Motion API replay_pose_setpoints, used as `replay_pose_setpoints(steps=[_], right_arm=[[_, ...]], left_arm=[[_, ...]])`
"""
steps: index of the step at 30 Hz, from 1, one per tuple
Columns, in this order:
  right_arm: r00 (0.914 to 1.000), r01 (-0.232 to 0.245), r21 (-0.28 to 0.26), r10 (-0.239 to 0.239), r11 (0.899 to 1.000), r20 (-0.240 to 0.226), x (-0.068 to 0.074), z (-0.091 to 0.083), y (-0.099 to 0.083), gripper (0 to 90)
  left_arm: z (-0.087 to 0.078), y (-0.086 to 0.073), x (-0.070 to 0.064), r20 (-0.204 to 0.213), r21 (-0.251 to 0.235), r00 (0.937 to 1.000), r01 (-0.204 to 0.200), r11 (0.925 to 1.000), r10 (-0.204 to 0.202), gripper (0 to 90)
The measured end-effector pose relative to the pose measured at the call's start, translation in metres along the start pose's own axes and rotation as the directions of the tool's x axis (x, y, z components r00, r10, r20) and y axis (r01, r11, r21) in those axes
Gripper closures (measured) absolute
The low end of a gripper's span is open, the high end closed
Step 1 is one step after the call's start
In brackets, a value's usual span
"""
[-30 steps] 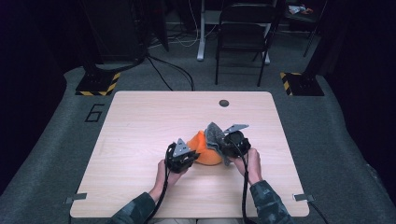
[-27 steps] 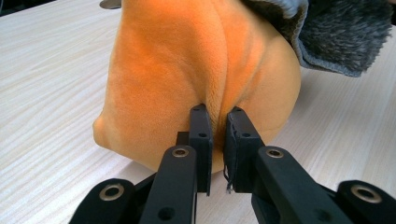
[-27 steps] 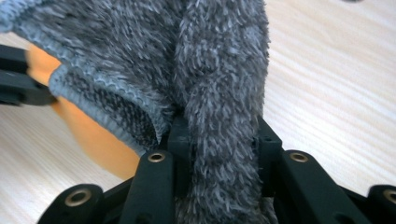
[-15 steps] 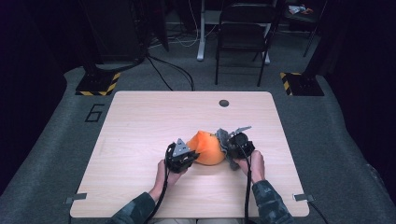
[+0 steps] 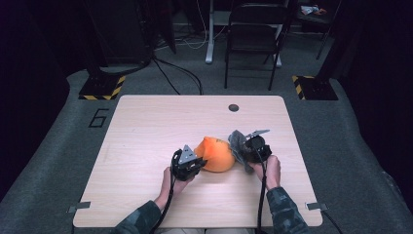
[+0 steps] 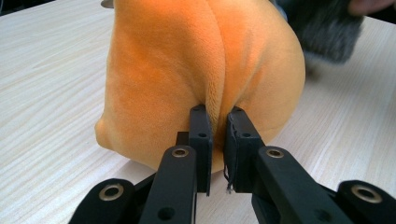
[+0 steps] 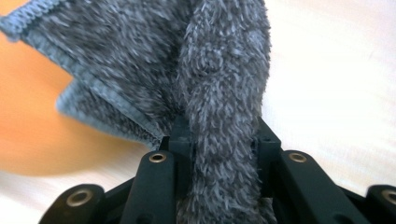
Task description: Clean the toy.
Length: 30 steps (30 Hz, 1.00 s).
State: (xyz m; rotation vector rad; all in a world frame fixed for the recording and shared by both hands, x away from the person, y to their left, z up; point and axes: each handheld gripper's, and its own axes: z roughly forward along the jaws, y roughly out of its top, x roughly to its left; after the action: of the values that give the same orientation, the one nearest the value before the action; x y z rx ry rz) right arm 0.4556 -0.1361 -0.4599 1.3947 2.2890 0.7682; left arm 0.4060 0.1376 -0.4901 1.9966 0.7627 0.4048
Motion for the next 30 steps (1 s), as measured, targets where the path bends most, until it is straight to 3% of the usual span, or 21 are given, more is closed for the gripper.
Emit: replay_pose_setpoints(steps=[4, 5, 7, 9, 11, 13, 15, 30], right_arm=[[0.9967, -0.006, -0.145, -0.005, 0.989, -0.081, 0.013, -0.03, 0.013, 68.4], [0.9936, 0.027, -0.181, -0.046, 0.983, -0.103, 0.017, -0.035, 0.015, 68.4], [0.9867, 0.035, -0.219, -0.068, 0.975, -0.148, 0.032, -0.045, 0.021, 68.3], [0.9813, 0.061, -0.242, -0.102, 0.968, -0.163, 0.046, -0.049, 0.024, 68.2], [0.9761, 0.123, -0.224, -0.159, 0.967, -0.148, 0.063, -0.046, 0.026, 67.9], [0.9763, 0.144, -0.197, -0.171, 0.97, -0.132, 0.069, -0.038, 0.024, 67.7], [0.9764, 0.189, -0.19, -0.205, 0.963, -0.068, 0.073, -0.024, 0.019, 67.7], [0.9849, 0.139, -0.1, -0.148, 0.985, -0.09, 0.046, -0.019, 0.016, 66.9]], left_arm=[[0.0, 0.0, 0.0, 0.0, -0.001, 1.0, -0.002, 1.0, 0.002, 82.3], [0.0, 0.0, 0.0, 0.0, 0.0, 1.0, -0.001, 1.0, 0.001, 82.4], [0.0, 0.0, -0.001, 0.0, -0.001, 1.0, 0.001, 1.0, -0.001, 82.3], [0.0, 0.0, -0.001, 0.001, -0.001, 1.0, -0.007, 1.0, 0.007, 82.3], [0.0, 0.0, -0.002, 0.001, 0.0, 1.0, -0.004, 1.0, 0.004, 82.3], [0.001, 0.0, -0.002, 0.0, -0.002, 1.0, -0.006, 1.0, 0.006, 82.3], [0.001, 0.0, -0.002, 0.004, 0.004, 1.0, -0.005, 1.0, 0.005, 82.3], [0.002, 0.0, -0.002, 0.007, -0.001, 1.0, -0.003, 1.0, 0.003, 82.3]])
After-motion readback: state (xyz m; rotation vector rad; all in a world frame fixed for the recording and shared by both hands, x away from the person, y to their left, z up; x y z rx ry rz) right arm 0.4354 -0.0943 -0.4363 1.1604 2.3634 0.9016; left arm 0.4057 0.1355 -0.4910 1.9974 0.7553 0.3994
